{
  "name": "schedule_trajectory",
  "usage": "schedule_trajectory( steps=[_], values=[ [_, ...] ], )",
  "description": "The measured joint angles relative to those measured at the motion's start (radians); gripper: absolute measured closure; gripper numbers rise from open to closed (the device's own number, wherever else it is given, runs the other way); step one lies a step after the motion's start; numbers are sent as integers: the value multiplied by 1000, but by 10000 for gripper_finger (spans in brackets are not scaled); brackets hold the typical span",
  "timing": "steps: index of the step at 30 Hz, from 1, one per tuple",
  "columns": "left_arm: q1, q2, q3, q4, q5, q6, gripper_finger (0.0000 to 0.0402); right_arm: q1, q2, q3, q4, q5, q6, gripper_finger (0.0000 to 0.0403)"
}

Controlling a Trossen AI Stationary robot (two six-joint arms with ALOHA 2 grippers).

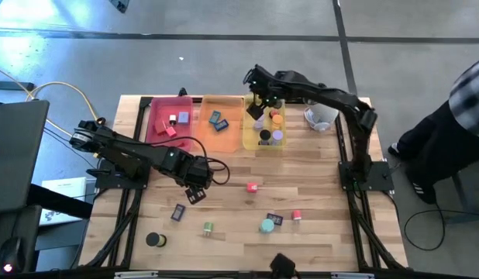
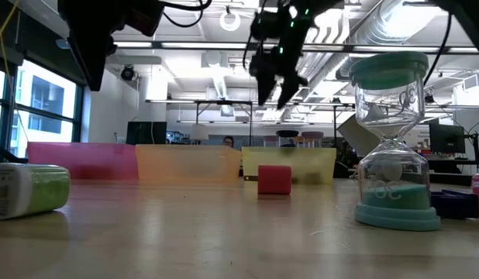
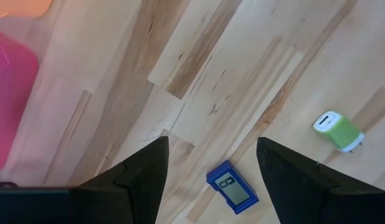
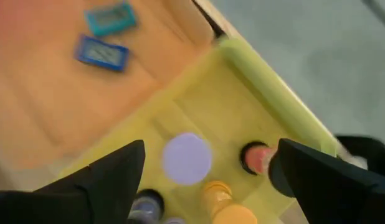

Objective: Pick & Place Office items
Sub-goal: Put the left dark blue digital clock into the orange bin

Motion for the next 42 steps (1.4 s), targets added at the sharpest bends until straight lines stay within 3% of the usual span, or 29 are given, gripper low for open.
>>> schedule_trajectory(
  steps=[8,16,24,29,35,42],
  values=[
    [0,-1,0,14,0,0,165,144,-219,0,-20,-193,136,48],
    [-23,-1,0,22,-4,-12,165,415,-402,0,-129,19,284,48],
    [-77,-1,0,103,-52,-41,165,682,-478,0,-356,273,632,48],
    [-92,-1,0,134,-51,-66,165,833,-476,-1,-530,250,921,48],
    [-148,-1,0,99,-42,-92,165,973,-470,-56,-540,254,1020,48],
    [-193,-1,0,-93,-15,-504,165,1040,-471,-102,-508,303,1074,48]
  ],
)
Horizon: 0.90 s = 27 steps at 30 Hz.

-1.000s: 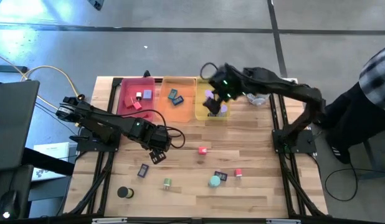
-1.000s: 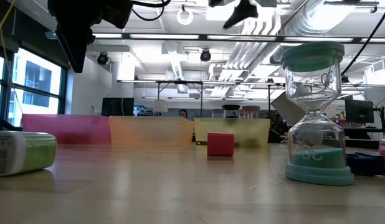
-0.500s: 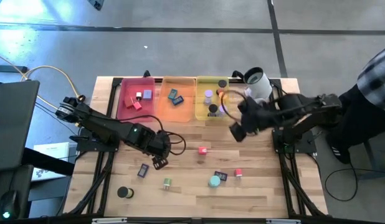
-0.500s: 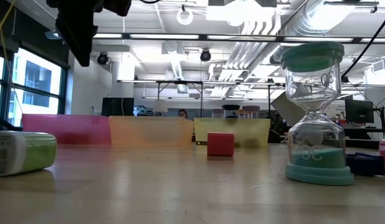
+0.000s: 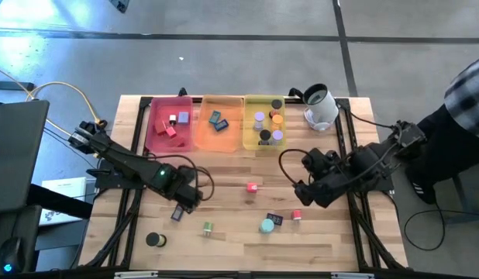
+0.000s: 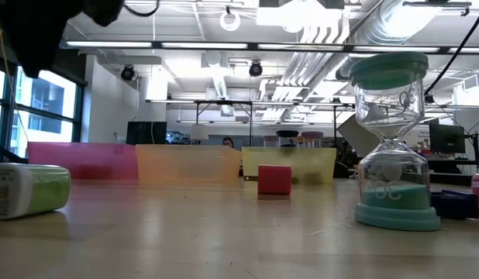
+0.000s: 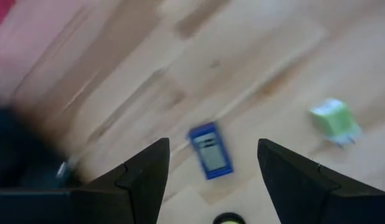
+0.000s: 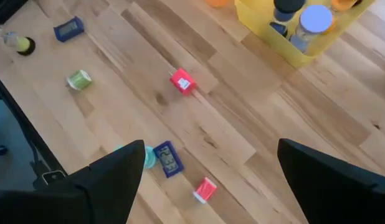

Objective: Pick & Place Office items
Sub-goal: Put the left dark blue digital clock into the orange bin

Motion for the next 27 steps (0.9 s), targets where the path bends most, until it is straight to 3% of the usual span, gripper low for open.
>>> schedule_trajectory(
  steps=[4,16,22,27],
  values=[
    [-37,0,-6,-35,16,-156,165,11,-1,-22,16,4,0,48],
    [-119,1,-62,3,15,-193,161,11,-1,-59,26,5,-62,48],
    [-133,1,-90,19,22,-234,115,11,-1,-59,26,53,-63,48],
    [-132,1,-115,27,55,-354,83,11,-1,-59,27,58,-63,48]
  ],
)
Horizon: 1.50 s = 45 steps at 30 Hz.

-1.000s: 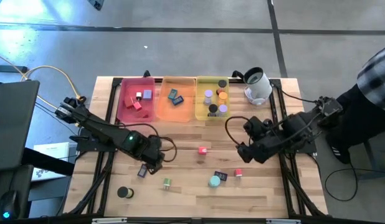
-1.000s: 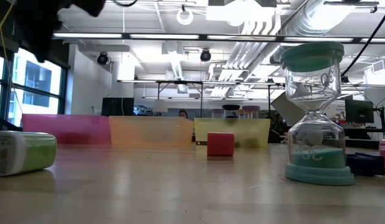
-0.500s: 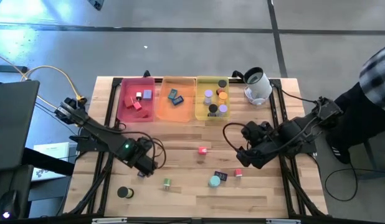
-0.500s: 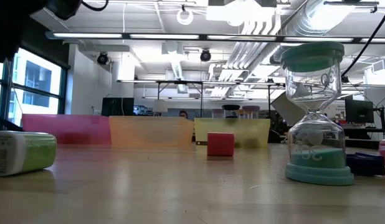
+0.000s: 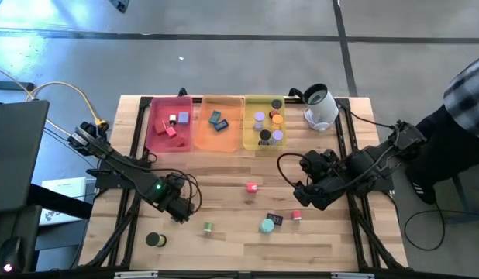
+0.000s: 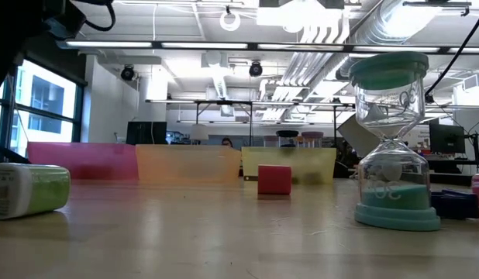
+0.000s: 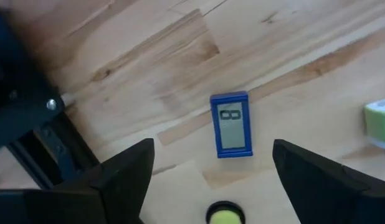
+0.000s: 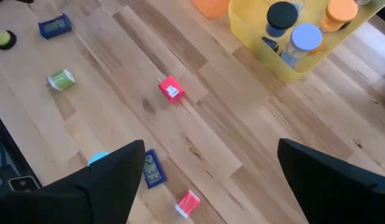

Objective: Pick & Place Office items
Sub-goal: Put the left dark blue digital clock into the orange bin

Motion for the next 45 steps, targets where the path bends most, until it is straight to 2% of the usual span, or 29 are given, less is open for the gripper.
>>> schedule_trajectory(
  steps=[9,15,19,22,28,38,45],
  values=[
    [-58,15,-5,44,-63,-50,79,0,0,0,6,6,0,48],
    [-59,67,-7,58,-62,-35,79,0,0,0,49,7,0,48],
    [-47,102,-24,142,-11,82,79,0,0,0,85,7,-37,48],
    [-29,113,-46,195,46,105,79,0,0,0,108,6,-52,48],
    [-20,116,-132,245,56,78,79,0,0,0,124,6,-53,48],
    [-20,116,-234,434,70,63,85,0,0,0,125,2,-53,48],
    [-18,116,-284,453,70,-27,86,0,0,0,131,2,-53,48]
  ],
)
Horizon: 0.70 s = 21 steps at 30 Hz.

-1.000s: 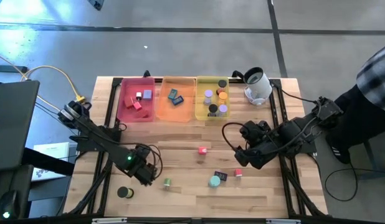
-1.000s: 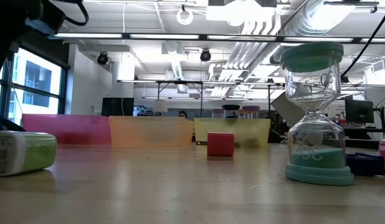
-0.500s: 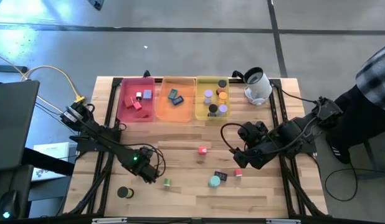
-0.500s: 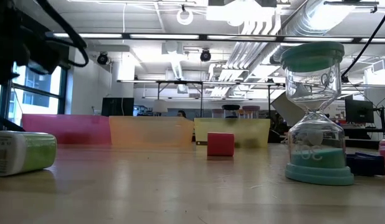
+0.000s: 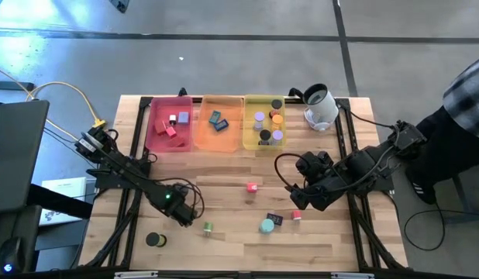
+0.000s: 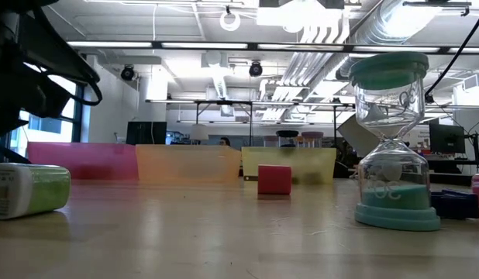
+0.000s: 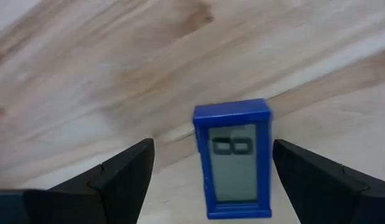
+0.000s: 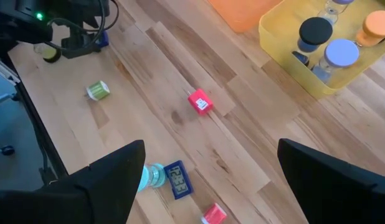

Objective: Pick & Place Office items
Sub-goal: Put the left dark blue digital clock into the orange bin

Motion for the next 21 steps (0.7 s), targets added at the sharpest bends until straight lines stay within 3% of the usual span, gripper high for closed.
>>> schedule_trajectory(
  steps=[7,17,21],
  values=[
    [1,-3,-19,37,4,-14,114,0,0,0,0,0,0,48],
    [26,-2,-18,53,32,16,268,0,0,0,0,0,-19,48],
    [26,-2,-18,46,33,65,269,0,0,0,0,0,-19,48]
  ],
)
